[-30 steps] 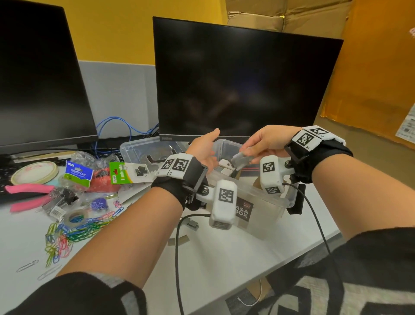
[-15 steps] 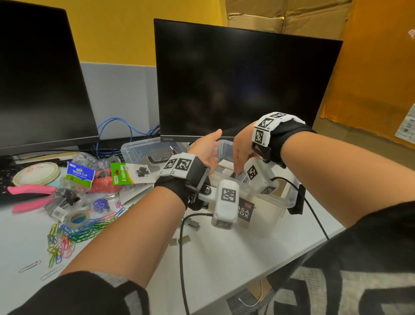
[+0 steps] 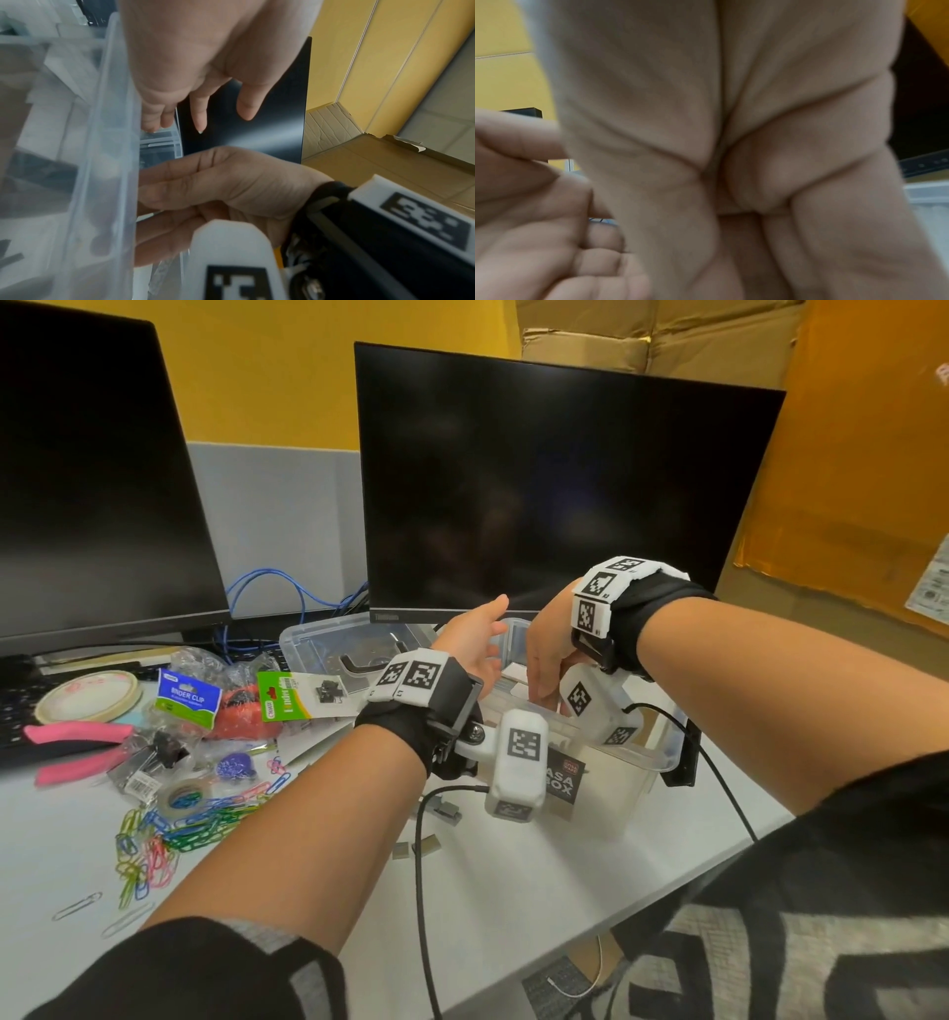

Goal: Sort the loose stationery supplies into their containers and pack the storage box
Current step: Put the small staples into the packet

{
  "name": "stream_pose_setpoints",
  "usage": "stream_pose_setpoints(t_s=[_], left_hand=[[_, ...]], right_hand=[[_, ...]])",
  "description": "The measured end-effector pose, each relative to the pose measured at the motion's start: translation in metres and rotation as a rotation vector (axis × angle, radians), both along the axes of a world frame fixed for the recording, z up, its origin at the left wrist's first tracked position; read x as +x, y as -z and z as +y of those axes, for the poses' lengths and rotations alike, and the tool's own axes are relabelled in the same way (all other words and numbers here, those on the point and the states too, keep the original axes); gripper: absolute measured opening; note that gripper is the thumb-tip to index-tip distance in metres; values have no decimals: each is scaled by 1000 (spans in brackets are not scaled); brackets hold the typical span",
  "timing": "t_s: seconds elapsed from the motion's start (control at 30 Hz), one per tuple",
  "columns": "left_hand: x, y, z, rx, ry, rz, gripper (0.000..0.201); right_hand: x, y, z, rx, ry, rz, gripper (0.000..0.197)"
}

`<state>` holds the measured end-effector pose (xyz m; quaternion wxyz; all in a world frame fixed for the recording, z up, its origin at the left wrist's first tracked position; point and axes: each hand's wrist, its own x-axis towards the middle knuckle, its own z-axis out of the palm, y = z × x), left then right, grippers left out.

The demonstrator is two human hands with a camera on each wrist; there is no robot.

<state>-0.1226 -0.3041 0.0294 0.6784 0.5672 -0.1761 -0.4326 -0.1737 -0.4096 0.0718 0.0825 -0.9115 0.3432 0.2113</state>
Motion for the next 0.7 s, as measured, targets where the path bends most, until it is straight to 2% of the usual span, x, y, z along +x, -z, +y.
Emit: stream_pose_setpoints(t_s=[0.1,0.2,0.3,0.37,0.53,0.7], left_hand=[[0,0,0,-1,-10,21,54],[3,0,4,-10,5,62,56],[9,-5,14,-63,40,126,57],[16,-12,25,-99,44,144,56],[45,-23,68,-114,-36,71,56],[69,-3,119,-30,-107,5,51]], right_hand=[[2,1,1,43,21,-32,33],[2,-1,7,67,12,59,39],[4,-6,7,99,-38,-86,38],[6,-14,11,203,-23,-152,37],[1,-55,61,220,-188,-274,22],[8,-30,108,324,-263,-327,20]])
